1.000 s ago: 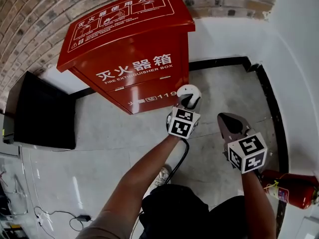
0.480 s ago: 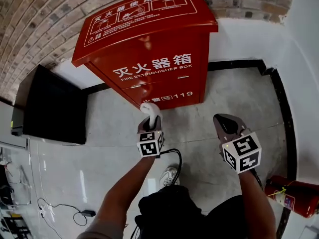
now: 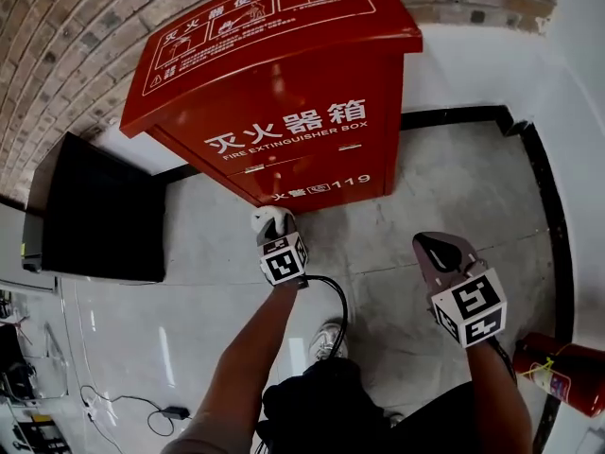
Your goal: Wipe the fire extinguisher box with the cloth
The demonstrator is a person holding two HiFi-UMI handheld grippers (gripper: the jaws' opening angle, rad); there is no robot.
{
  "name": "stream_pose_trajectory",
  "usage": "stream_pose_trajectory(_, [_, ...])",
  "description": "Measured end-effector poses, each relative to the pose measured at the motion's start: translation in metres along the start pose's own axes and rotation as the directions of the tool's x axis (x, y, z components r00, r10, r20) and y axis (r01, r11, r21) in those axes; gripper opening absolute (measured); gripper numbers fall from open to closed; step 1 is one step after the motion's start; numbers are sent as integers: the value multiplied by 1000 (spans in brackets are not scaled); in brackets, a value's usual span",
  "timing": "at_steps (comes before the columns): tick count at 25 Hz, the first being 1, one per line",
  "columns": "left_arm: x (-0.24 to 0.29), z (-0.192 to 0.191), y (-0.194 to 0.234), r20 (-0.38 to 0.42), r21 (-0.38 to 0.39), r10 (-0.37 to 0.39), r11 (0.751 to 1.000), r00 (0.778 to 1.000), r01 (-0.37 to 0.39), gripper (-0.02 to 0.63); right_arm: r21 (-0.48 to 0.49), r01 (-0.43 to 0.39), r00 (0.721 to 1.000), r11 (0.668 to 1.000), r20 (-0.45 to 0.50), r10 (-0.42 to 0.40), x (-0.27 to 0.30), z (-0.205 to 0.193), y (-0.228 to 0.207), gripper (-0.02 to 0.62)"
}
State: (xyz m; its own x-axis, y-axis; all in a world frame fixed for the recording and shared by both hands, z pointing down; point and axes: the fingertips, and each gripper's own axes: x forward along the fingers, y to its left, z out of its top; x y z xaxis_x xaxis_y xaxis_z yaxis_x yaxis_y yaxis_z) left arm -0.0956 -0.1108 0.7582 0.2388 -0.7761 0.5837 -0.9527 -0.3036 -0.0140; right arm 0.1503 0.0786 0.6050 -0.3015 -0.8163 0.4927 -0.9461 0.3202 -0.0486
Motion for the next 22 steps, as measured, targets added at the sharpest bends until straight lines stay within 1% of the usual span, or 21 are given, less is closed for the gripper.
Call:
stream_pose_trajectory(4, [7, -3, -48, -11, -43, -78, 996, 997, 78, 90, 18, 23, 1000, 1000, -2, -23, -6, -3, -11, 25])
stream_pose_trajectory(7, [9, -3, -91, -20, -27, -154, 988, 988, 154, 90, 27, 35, 999, 999, -8, -34, -12, -6, -17, 25])
stream_pose_trajectory(9, [9, 0, -121, -20, -19, -210, 978, 978, 210, 90, 30, 44, 999, 999, -17, -44, -16, -10, -20, 25])
stream_pose_trajectory(12, [8, 6, -168, -23, -7, -293, 956, 956, 293, 90, 44, 65, 998, 997, -25, -64, -25, -15, -27, 25])
stream_pose_trajectory(16, [9, 12, -219, -41, 1, -369, 929, 928, 370, 90, 52, 92, 995, 994, -31, -90, -38, -21, -37, 25])
stream_pose_trajectory(18, [8, 14, -242, -50, 4, -407, 913, 912, 408, 90, 54, 106, 994, 993, -39, -104, -46, -26, -42, 25])
stream_pose_trajectory(19, [6, 16, -253, -51, 15, -433, 901, 900, 434, 90, 57, 113, 993, 992, -42, -111, -50, -29, -45, 25])
stream_pose_trajectory(20, [4, 20, -266, -48, 33, -465, 884, 884, 467, 90, 62, 120, 992, 991, -41, -118, -54, -30, -49, 25])
stream_pose_trajectory(22, [-7, 32, -290, -31, 80, -536, 840, 844, 537, 90, 74, 135, 991, 988, -27, -133, -61, -31, -57, 25])
